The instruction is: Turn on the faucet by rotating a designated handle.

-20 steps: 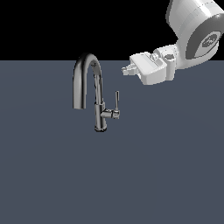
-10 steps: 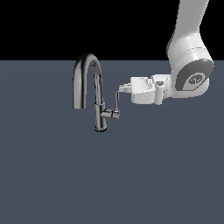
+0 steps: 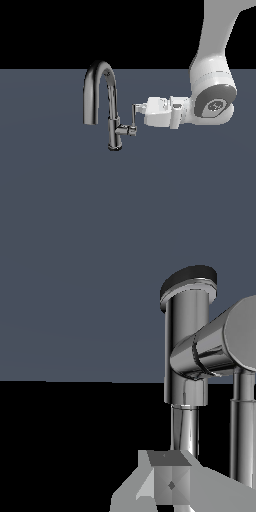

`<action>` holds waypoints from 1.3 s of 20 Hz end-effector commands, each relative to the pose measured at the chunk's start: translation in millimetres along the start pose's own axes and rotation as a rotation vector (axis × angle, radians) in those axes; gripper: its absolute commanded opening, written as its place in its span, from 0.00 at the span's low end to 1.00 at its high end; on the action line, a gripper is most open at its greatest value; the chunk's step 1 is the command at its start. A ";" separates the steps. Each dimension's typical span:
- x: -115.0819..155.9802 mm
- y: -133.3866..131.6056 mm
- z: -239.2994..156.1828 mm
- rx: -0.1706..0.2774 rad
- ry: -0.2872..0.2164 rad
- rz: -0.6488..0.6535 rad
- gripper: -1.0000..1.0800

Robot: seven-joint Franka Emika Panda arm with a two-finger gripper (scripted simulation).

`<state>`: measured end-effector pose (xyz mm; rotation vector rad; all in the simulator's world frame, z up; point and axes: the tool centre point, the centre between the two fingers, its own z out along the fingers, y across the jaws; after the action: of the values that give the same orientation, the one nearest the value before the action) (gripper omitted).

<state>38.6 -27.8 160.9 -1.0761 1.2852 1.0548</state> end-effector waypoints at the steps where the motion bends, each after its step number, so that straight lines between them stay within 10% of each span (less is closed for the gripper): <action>1: 0.3 -0.3 0.7 0.003 -0.003 0.002 0.00; 26: -8.0 60.5 0.9 0.001 -0.001 -0.001 0.00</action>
<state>-12.4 -23.6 166.8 -1.0714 1.2935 1.0349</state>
